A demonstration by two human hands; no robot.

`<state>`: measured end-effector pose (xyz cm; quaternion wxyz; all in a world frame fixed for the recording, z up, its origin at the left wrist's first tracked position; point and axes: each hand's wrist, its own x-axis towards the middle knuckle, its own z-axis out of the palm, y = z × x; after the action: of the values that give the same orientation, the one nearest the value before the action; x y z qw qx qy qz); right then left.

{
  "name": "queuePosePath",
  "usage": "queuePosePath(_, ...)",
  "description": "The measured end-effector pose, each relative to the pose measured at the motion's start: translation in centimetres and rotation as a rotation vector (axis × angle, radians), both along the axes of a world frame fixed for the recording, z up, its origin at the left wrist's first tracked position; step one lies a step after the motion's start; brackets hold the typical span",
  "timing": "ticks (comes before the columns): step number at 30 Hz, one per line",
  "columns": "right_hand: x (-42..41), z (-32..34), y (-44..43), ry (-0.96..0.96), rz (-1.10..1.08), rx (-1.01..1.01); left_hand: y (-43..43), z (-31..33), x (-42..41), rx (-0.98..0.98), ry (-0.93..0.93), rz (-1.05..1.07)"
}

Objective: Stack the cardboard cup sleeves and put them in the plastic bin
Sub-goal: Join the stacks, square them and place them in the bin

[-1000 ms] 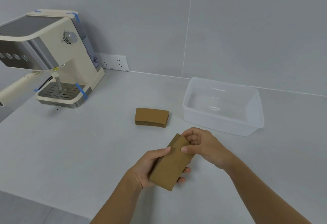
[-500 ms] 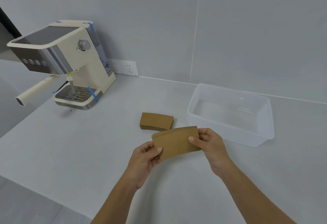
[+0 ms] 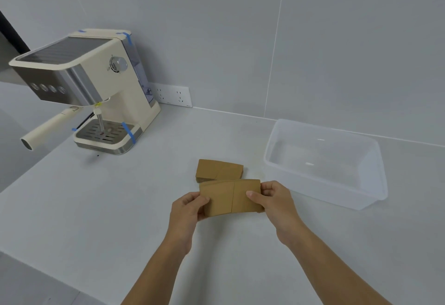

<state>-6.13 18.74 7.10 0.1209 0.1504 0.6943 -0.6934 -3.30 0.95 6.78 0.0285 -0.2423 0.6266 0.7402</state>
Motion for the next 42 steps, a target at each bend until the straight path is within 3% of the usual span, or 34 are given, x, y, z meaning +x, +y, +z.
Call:
queuePosePath(17,-7.3,0.8,-5.0,-0.086,-0.173,0.129,-4.1,2.1,-10.8,-0.337,-0.050,-0.226)
queuePosePath(42,-8.9,-2.1,-6.1,-0.210,-0.143,0.261,-4.8,-1.2,-13.3,-0.250,-0.287,-0.298)
